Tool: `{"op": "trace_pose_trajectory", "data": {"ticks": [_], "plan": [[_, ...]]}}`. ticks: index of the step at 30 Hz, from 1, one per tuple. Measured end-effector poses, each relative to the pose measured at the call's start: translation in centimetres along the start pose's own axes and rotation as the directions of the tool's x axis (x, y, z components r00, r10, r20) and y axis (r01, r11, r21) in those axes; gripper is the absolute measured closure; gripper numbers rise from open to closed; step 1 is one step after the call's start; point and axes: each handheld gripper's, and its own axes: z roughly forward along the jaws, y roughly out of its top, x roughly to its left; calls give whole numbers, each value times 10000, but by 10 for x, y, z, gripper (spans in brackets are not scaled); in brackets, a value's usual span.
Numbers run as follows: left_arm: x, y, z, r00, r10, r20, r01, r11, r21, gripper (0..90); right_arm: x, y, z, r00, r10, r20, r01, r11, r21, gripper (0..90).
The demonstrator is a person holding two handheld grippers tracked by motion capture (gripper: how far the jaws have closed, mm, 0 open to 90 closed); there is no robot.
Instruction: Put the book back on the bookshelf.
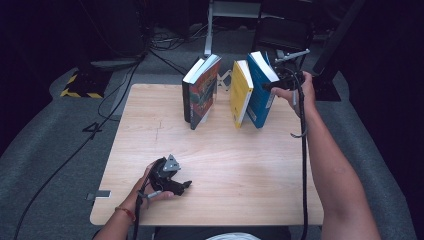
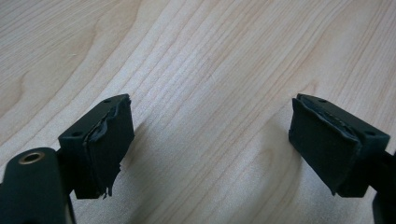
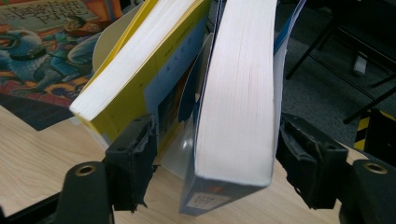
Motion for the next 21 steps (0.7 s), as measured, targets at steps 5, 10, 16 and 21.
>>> {"op": "trace_pose_trajectory", "data": {"ticks": [5,10,16,21], "plan": [[0,0,0,10000,0,-1,0,10000,1,142,-1,-7,-6,10000,-89,-17,89,9999,-97,297],[0,0,0,10000,7,0,-7,10000,-3,142,2,-12,-12,9994,-359,-17,359,9993,-54,283],[0,0,0,10000,9,0,-9,10000,-3,141,6,-19,-18,9979,-638,-80,637,9979,-95,245],[0,0,0,10000,-2,14,2,10000,0,141,10,-26,-24,9967,-773,-251,767,9968,-220,225]]}}
